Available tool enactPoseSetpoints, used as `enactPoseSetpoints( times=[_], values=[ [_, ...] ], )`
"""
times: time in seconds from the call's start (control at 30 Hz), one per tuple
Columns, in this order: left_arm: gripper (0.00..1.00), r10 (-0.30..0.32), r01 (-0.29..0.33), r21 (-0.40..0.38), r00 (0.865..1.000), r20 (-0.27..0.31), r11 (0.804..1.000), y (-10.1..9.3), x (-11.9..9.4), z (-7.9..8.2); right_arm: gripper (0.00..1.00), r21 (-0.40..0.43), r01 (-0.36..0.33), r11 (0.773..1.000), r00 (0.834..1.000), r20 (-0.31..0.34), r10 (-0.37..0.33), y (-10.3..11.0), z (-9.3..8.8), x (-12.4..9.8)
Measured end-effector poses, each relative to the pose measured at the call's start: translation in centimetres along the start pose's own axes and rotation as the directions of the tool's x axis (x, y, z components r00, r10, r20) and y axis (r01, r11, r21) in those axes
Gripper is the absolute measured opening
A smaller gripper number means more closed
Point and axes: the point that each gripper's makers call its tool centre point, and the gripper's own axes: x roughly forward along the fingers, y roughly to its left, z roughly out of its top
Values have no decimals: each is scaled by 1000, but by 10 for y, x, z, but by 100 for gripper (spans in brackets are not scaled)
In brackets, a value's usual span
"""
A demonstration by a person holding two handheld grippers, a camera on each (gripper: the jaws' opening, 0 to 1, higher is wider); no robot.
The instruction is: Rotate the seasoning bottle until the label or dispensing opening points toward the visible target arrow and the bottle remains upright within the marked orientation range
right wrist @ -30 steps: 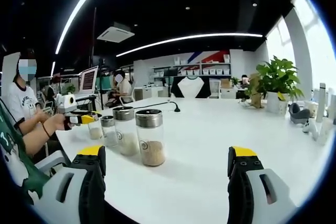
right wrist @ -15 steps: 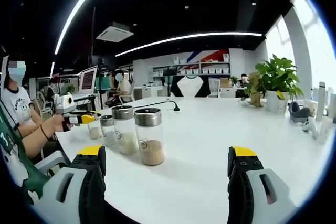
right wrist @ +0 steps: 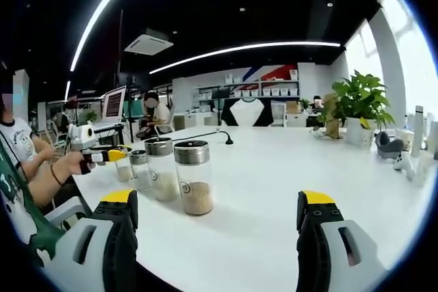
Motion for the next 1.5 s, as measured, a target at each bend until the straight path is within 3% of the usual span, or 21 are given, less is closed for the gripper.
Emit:
enactPoseSetpoints(
  times=[0.7, 1.5],
  values=[
    [36, 97, -97, -3, 995, 8, 995, 2, 1, -1, 99, 6, -11, 1000, 1000, -9, 11, 4, -3, 3],
    [37, 89, -88, -23, 996, 22, 996, 0, 4, -2, 99, 4, -19, 1000, 1000, -6, 19, 5, -2, 3]
  ],
)
